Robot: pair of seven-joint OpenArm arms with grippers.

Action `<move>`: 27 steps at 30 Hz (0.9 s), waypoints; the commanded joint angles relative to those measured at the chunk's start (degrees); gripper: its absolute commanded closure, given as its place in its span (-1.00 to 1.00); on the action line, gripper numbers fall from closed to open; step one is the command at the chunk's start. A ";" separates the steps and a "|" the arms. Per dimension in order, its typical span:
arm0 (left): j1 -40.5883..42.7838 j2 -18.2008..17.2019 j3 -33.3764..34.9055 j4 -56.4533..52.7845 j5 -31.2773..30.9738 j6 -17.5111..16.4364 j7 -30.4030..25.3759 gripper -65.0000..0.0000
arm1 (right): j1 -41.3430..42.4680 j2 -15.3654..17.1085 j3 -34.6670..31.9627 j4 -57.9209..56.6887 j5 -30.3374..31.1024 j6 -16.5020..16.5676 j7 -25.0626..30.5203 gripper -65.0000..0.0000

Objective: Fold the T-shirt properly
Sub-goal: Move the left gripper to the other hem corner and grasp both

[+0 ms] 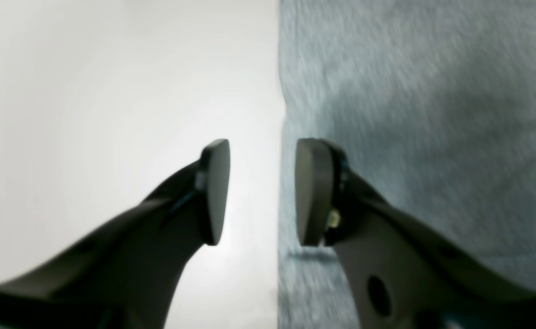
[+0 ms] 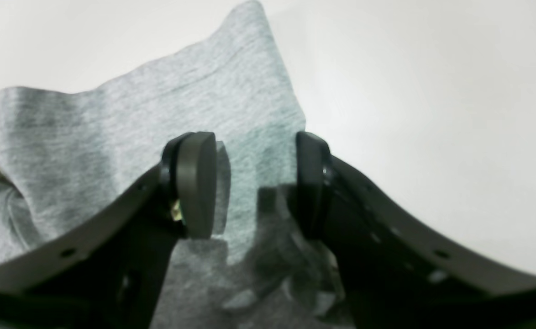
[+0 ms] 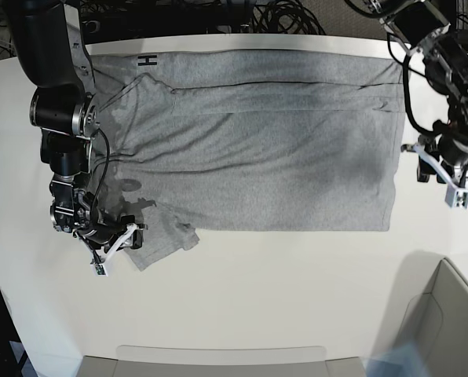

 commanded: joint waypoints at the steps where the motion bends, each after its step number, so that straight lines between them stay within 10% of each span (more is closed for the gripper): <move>1: -3.45 -1.38 1.95 -1.31 1.36 -0.01 -0.84 0.15 | 1.03 0.34 -0.13 0.24 -0.94 0.08 -1.57 0.15; 10: -21.56 -2.88 16.54 -33.13 12.70 -0.14 -13.54 0.14 | 1.03 0.34 -0.13 0.24 -0.94 -0.01 -1.57 0.15; 27: -33.95 -6.13 17.86 -72.69 15.69 -0.01 -38.60 0.14 | 0.95 0.42 -0.13 0.24 -0.94 -0.09 -1.57 0.15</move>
